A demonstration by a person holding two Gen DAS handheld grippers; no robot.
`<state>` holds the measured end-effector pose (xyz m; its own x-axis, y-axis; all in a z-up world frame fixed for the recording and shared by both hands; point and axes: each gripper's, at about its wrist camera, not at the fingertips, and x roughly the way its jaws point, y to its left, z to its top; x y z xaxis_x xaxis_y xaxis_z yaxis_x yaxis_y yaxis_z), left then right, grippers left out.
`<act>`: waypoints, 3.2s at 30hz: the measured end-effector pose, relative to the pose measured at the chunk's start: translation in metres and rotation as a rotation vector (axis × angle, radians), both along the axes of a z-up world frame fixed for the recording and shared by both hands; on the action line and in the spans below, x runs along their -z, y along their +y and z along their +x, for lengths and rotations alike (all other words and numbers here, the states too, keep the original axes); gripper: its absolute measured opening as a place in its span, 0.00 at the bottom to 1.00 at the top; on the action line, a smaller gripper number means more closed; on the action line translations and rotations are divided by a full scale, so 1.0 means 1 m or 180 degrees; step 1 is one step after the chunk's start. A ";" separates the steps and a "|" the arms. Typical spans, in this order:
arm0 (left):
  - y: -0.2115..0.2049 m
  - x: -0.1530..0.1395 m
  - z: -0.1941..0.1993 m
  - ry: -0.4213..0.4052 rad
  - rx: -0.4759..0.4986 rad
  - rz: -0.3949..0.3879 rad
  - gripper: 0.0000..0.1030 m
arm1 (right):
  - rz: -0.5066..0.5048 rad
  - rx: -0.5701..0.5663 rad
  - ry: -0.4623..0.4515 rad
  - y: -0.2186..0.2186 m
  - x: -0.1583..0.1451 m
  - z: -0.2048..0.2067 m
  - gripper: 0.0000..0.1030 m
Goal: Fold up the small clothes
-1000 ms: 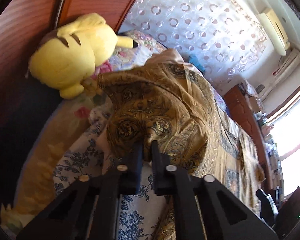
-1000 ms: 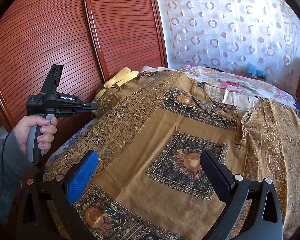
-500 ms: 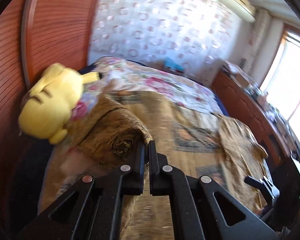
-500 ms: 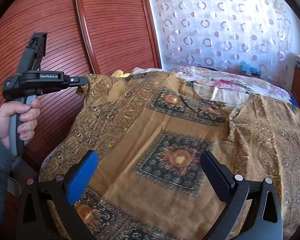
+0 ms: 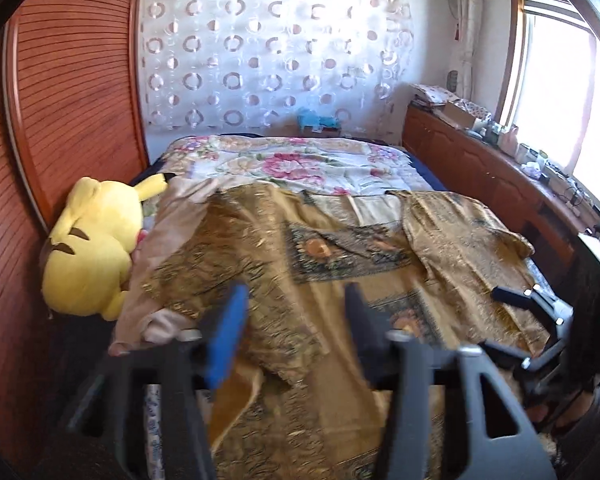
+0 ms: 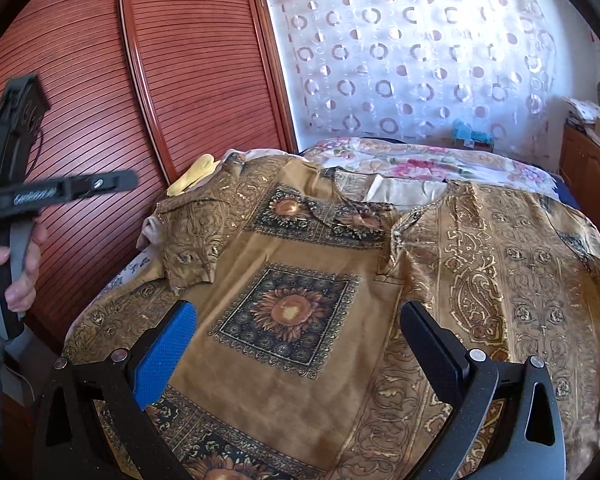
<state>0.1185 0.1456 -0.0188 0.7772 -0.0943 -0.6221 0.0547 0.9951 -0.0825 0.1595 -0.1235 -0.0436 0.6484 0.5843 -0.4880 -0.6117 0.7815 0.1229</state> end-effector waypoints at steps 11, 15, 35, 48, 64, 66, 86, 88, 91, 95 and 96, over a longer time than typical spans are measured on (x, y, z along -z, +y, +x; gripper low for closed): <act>0.041 0.076 -0.021 0.0500 -0.0195 0.0061 0.76 | -0.0076 -0.0208 0.0015 0.021 -0.010 0.015 0.99; 0.056 0.085 -0.032 0.0475 -0.0224 -0.0086 0.76 | -0.0144 -0.0420 0.0037 0.048 -0.014 0.028 0.93; 0.073 0.119 -0.044 0.0549 -0.0415 -0.0197 0.76 | -0.0539 -0.1367 -0.0151 0.212 -0.004 0.082 0.47; 0.076 0.121 -0.046 0.0495 -0.0420 -0.0317 0.77 | -0.1137 -0.1190 -0.0390 0.246 0.025 0.087 0.12; 0.076 0.122 -0.046 0.0458 -0.0425 -0.0308 0.78 | -0.0168 -0.0128 0.0119 0.124 -0.001 0.137 0.12; 0.077 0.122 -0.046 0.0455 -0.0424 -0.0303 0.78 | -0.0342 -0.0002 0.0127 0.119 0.006 0.141 0.24; -0.003 0.055 -0.033 -0.0070 -0.0067 0.0126 0.78 | -0.0601 -0.0037 0.0002 0.006 0.012 0.088 0.53; -0.020 0.057 -0.020 -0.0053 0.0040 0.0120 0.78 | -0.0605 0.0034 0.0058 -0.011 0.014 0.087 0.52; -0.056 0.061 0.004 -0.0009 0.0241 0.0121 0.78 | -0.0598 0.0163 0.0125 -0.038 0.017 0.086 0.53; -0.103 0.068 0.032 0.0091 0.0477 0.0189 0.78 | -0.0601 0.0363 0.0157 -0.076 0.015 0.084 0.53; -0.116 0.070 0.038 0.0108 0.0540 0.0229 0.78 | -0.0562 0.0415 0.0169 -0.088 0.014 0.083 0.55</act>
